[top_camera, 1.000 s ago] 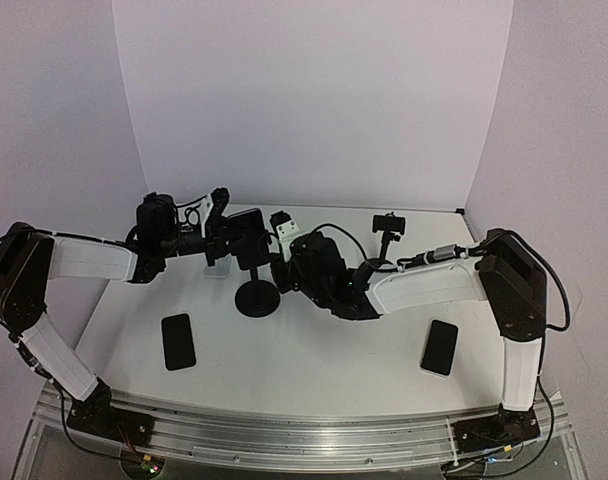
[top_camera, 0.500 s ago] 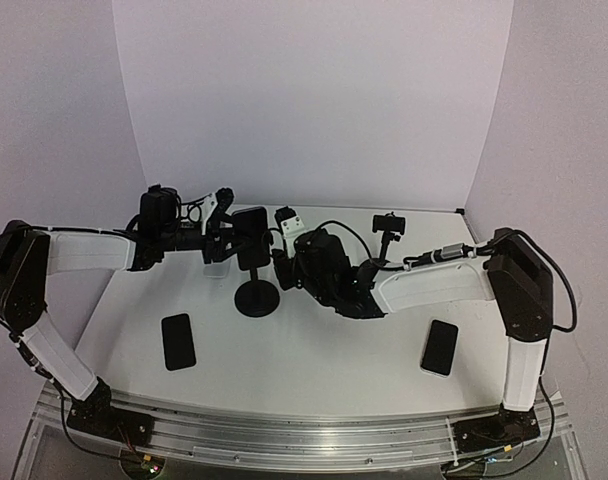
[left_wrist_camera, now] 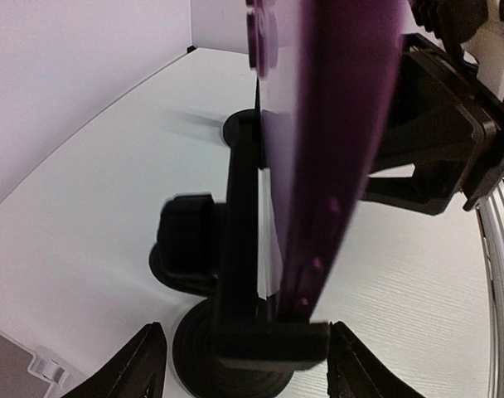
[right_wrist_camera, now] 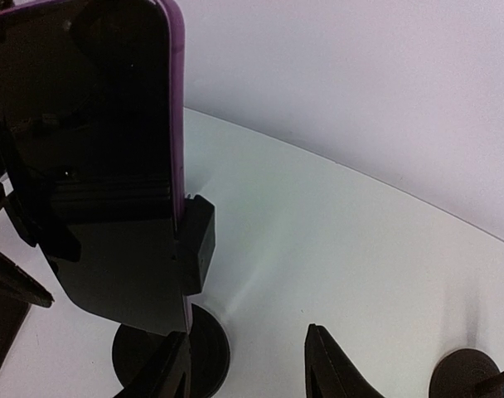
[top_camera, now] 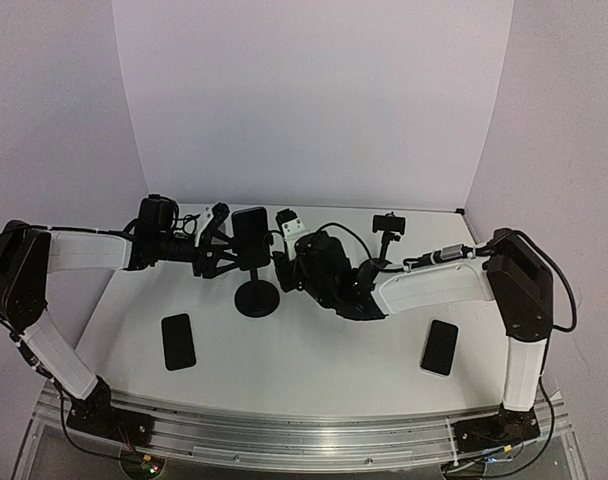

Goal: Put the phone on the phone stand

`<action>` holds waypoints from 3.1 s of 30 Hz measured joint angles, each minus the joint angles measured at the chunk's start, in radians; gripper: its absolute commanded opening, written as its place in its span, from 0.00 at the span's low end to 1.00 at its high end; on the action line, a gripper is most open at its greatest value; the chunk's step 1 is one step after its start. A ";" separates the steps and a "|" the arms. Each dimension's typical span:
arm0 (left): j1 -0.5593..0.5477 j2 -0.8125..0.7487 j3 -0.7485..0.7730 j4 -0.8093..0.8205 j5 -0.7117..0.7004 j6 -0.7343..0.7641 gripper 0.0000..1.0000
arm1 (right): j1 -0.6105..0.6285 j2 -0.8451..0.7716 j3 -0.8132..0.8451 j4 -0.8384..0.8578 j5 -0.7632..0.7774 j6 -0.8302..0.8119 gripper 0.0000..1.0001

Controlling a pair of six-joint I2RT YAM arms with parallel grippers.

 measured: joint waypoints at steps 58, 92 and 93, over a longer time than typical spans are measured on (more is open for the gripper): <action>0.155 -0.080 -0.296 0.396 -0.194 0.055 0.79 | -0.017 0.499 0.010 0.879 -0.291 -0.039 0.53; 0.197 -0.039 -0.205 0.450 -0.228 0.053 0.79 | -0.090 0.671 0.347 0.839 0.063 -0.226 0.00; 0.198 -0.037 -0.200 0.450 -0.228 0.056 0.79 | -0.099 0.671 0.347 0.842 0.081 -0.238 0.00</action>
